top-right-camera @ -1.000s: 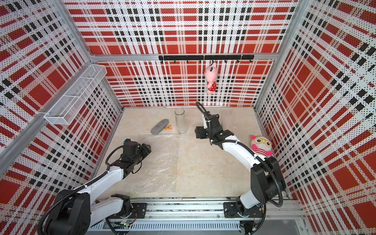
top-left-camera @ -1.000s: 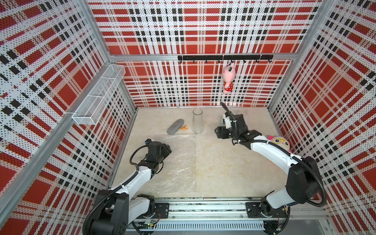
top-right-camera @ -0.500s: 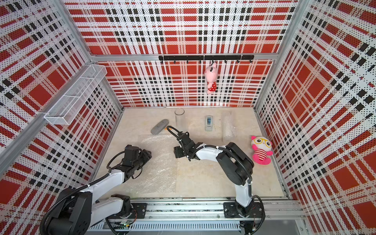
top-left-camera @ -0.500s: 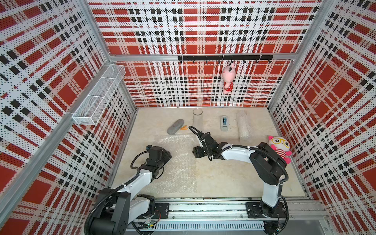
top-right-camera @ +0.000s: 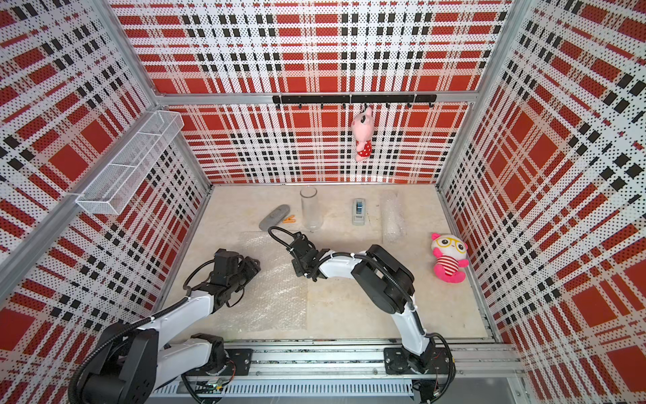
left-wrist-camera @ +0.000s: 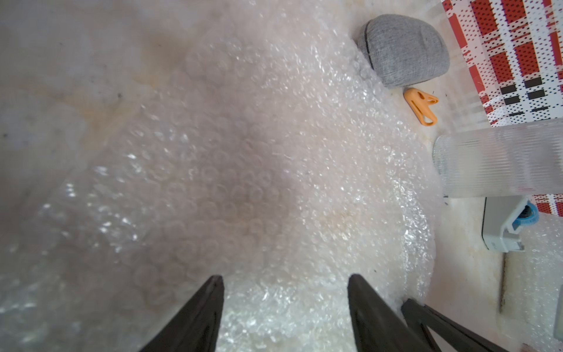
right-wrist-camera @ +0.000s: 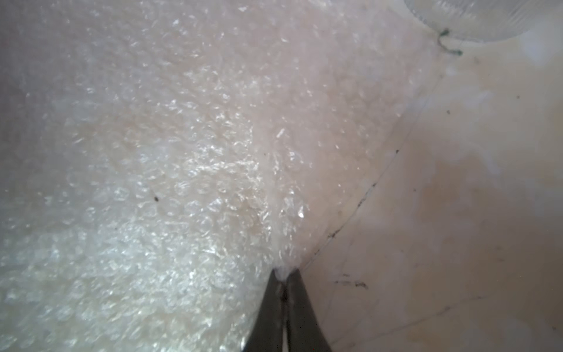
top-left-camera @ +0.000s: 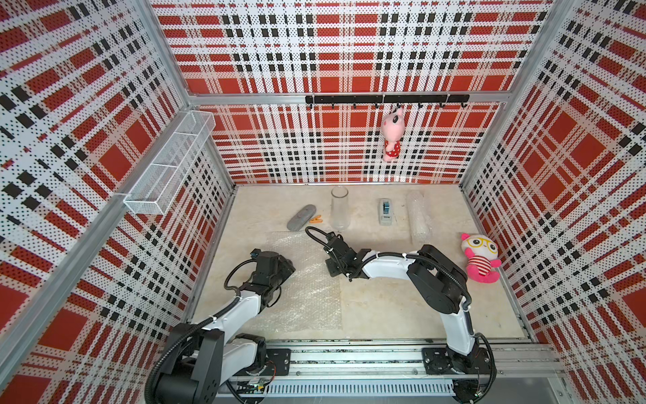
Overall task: Wrap vases in bubble wrap
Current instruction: Move the bubble wrap to the center of the board.
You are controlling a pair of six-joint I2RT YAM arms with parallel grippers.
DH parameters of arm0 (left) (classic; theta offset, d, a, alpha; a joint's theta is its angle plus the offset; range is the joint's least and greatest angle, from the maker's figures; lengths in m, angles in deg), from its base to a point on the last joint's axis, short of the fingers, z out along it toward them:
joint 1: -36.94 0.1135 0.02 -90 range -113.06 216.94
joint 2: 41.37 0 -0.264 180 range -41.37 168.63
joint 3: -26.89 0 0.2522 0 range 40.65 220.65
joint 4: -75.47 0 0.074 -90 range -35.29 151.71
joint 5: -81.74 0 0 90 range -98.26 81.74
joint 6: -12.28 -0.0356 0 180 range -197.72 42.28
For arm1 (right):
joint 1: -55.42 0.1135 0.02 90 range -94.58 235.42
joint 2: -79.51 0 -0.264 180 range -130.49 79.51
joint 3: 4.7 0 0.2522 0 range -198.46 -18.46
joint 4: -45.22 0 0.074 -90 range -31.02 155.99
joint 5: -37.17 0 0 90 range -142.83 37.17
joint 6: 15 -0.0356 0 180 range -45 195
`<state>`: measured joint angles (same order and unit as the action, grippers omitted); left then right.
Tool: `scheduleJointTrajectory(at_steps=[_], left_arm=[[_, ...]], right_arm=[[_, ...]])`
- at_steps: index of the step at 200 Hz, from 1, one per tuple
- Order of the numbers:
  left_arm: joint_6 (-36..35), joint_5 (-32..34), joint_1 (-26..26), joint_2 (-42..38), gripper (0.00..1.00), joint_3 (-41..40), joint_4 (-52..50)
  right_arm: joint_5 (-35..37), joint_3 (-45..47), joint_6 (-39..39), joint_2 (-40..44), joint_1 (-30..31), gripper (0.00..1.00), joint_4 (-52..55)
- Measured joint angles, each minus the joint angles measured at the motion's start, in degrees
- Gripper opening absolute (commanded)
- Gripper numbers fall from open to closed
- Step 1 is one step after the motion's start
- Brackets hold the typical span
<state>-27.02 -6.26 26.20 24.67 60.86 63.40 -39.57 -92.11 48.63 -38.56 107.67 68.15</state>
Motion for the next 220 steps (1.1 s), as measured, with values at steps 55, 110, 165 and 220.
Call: scheduleJointTrajectory(at_steps=[55,110,165,220], left_arm=[[0.13,0.44,-7.04,6.29,0.68,2.54,1.6],[0.5,0.94,-10.95,12.31,0.68,5.51,4.31],[-0.72,1.27,-8.13,6.71,0.69,5.38,2.71],[-1.44,-1.01,-6.47,5.01,0.68,2.25,3.8]], right_arm=[[1.95,13.11,0.35,11.52,-6.12,0.03,2.36],[-1.14,17.64,0.57,16.46,-8.81,0.72,2.14],[-1.44,14.64,5.2,22.05,-8.83,1.0,0.76],[-4.13,2.12,11.52,16.92,-13.11,1.0,-11.28]])
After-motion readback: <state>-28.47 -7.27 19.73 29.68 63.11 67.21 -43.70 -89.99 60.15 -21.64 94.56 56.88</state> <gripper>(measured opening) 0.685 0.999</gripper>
